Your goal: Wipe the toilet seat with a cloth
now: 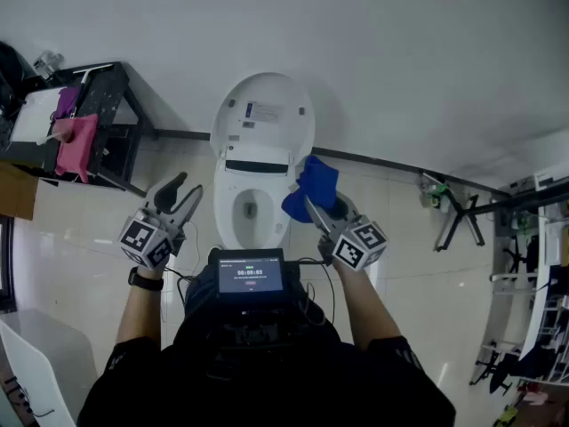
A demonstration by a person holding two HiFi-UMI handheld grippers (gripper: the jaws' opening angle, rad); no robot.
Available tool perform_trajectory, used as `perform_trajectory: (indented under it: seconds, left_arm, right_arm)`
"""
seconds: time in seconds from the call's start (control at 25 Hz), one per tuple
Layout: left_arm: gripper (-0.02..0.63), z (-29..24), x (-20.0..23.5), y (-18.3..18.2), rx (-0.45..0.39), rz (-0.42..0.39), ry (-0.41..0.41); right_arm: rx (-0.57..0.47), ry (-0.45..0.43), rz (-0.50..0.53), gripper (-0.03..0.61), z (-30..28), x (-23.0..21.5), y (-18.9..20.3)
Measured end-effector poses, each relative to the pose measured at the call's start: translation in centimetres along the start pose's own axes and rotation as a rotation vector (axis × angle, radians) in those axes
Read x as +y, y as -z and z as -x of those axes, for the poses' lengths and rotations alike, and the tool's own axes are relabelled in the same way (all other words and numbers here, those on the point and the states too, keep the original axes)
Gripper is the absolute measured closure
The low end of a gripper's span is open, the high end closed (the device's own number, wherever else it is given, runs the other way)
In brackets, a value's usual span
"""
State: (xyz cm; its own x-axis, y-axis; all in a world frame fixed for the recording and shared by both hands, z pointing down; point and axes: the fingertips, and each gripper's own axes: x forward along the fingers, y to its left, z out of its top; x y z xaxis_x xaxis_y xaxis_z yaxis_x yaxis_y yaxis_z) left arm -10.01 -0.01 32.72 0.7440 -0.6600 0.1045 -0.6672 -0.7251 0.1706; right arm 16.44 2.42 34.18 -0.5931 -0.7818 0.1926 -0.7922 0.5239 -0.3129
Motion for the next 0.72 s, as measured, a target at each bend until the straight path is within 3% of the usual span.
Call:
perform_trajectory:
  seconds: [0.32, 0.72]
  left_arm:
    - [0.417, 0.0, 1.1, 0.1, 0.016, -0.005, -0.004]
    - [0.417, 0.0, 4.4, 2.7, 0.080, -0.008, -0.006]
  right_arm:
    - [0.045, -0.016, 0.045, 0.414, -3.6, -0.4, 0.0]
    - [0.170, -0.066, 0.064, 0.414, -11.5, -1.1, 4.5]
